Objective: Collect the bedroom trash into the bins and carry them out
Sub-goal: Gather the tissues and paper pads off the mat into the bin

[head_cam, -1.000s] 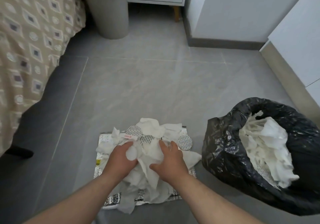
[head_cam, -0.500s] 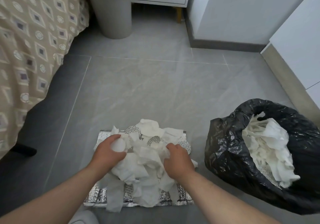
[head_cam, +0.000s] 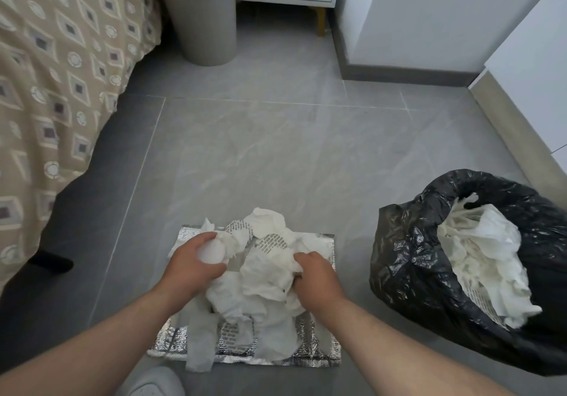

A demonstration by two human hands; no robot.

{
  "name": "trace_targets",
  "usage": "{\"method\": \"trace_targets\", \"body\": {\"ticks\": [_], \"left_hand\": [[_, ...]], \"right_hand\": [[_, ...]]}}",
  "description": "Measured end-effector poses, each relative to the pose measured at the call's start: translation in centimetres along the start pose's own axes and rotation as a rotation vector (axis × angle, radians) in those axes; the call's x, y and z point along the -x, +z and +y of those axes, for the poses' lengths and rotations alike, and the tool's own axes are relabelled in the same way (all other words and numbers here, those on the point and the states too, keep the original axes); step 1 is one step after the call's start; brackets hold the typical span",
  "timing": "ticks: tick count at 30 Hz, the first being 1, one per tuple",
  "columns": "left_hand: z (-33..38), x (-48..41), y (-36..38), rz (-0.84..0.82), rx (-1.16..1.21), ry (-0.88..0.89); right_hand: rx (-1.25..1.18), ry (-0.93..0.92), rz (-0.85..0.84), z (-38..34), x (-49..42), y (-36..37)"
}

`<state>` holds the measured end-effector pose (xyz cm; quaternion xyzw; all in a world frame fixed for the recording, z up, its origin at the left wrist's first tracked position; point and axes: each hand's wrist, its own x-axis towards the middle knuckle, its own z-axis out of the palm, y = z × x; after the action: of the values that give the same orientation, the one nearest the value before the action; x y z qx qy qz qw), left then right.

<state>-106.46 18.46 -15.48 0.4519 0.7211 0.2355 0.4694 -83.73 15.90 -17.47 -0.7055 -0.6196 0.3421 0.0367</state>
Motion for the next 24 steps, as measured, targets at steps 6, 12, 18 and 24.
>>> {"method": "trace_targets", "body": {"ticks": [6, 12, 18, 24], "left_hand": [[2.6, 1.1, -2.2, -0.029, 0.066, 0.035], [5.3, 3.2, -4.4, -0.044, 0.068, 0.065], [8.2, 6.0, -6.3, -0.082, 0.148, 0.055], [13.1, 8.9, -5.9, -0.070, 0.205, 0.142]], "right_hand": [[-0.104, -0.066, 0.012, -1.2, 1.9, -2.5], [-0.084, -0.129, 0.006, -3.2, 4.4, -5.2], [-0.112, -0.144, 0.066, -5.9, 7.2, -9.4], [-0.121, -0.144, 0.134, -6.9, 9.1, -14.2]]}}
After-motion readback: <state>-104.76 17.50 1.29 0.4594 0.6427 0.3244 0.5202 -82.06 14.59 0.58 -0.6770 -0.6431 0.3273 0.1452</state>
